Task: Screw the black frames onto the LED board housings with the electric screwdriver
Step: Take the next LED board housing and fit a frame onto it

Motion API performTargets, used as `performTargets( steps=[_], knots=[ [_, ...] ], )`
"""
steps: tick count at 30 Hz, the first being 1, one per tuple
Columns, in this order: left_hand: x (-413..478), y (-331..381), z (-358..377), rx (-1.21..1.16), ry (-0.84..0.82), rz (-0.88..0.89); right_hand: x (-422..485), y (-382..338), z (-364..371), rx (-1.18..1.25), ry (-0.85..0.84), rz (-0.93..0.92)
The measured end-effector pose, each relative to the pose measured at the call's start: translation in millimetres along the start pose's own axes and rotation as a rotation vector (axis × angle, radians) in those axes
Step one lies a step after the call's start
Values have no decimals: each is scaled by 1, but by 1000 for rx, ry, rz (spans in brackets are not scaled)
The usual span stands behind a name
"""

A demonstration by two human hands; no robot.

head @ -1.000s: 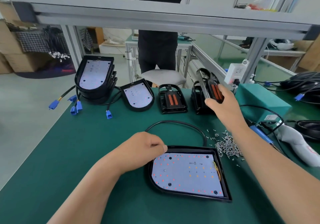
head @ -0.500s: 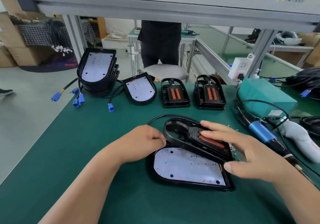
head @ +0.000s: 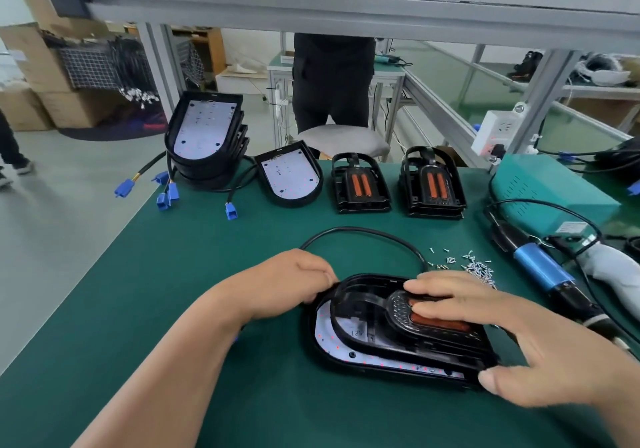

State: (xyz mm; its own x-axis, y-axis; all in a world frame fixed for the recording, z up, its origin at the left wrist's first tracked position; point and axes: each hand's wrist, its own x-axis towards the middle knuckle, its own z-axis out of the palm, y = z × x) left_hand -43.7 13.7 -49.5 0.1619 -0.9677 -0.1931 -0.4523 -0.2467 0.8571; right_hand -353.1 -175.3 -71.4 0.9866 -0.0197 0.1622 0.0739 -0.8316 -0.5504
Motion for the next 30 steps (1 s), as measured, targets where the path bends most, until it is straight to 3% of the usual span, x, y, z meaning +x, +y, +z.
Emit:
performTargets(
  steps=[3, 5, 9, 13, 19, 24, 28, 30],
  knots=[
    [1, -2, 1, -39, 19, -53, 17, -1, 10, -109, -61, 59],
    [3, -4, 1, -8, 25, -58, 17, -8, 3, -130, -7, 63],
    [6, -6, -1, 194, 17, 16, 23, -21, 17, -40, 30, -4],
    [5, -5, 1, 211, -19, 41, 31, -20, 20, -138, 1, -3],
    [7, -9, 7, 221, 41, 36, 27, -18, 21, -82, -28, 39],
    [10, -14, 11, 246, 152, 25, 22, -27, 1, 196, 235, 240],
    [12, -14, 12, 264, 216, 31, 8, -16, -22, -39, 539, 553],
    [11, -14, 11, 237, 198, 30, -3, -6, -35, -226, 588, 705]
  ],
)
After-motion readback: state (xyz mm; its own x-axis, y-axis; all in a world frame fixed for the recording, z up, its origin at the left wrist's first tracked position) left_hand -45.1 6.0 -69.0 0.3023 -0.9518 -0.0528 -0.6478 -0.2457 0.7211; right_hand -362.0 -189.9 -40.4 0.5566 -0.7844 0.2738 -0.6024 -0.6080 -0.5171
